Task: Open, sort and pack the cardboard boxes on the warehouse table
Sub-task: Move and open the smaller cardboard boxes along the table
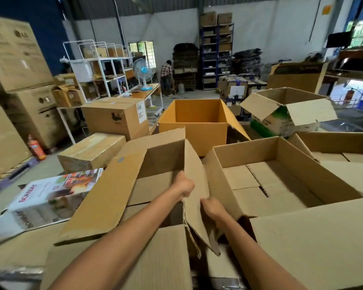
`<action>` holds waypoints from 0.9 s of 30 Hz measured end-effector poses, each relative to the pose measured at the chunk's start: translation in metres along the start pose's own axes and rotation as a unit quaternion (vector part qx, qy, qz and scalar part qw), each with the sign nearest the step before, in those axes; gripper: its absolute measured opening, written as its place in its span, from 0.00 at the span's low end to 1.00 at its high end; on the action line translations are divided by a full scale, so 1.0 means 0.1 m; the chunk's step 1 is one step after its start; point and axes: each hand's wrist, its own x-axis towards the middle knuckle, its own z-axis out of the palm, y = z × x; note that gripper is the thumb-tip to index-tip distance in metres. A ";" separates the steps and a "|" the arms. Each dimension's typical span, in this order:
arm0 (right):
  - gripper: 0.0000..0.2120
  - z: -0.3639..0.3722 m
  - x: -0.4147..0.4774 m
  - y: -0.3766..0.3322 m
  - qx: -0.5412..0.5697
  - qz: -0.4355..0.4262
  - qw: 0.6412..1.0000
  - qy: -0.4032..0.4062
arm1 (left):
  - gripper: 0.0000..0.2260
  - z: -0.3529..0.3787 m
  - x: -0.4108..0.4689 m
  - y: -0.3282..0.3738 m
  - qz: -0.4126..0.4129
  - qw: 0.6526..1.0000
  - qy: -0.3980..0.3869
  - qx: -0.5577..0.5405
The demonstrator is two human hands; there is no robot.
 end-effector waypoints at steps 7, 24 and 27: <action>0.22 -0.29 -0.20 -0.15 0.070 -0.063 0.993 0.075 | 0.19 0.45 -0.01 -0.14 0.017 0.997 -0.045 -0.061; 0.15 0.08 -0.44 -0.69 -0.245 -0.128 0.952 0.130 | 0.09 -1.44 -0.32 -0.80 0.078 0.956 0.212 0.188; 0.15 0.21 -0.45 -0.85 -0.277 -0.178 0.928 0.174 | 0.20 -1.85 -0.26 -1.28 -0.006 0.947 0.249 0.204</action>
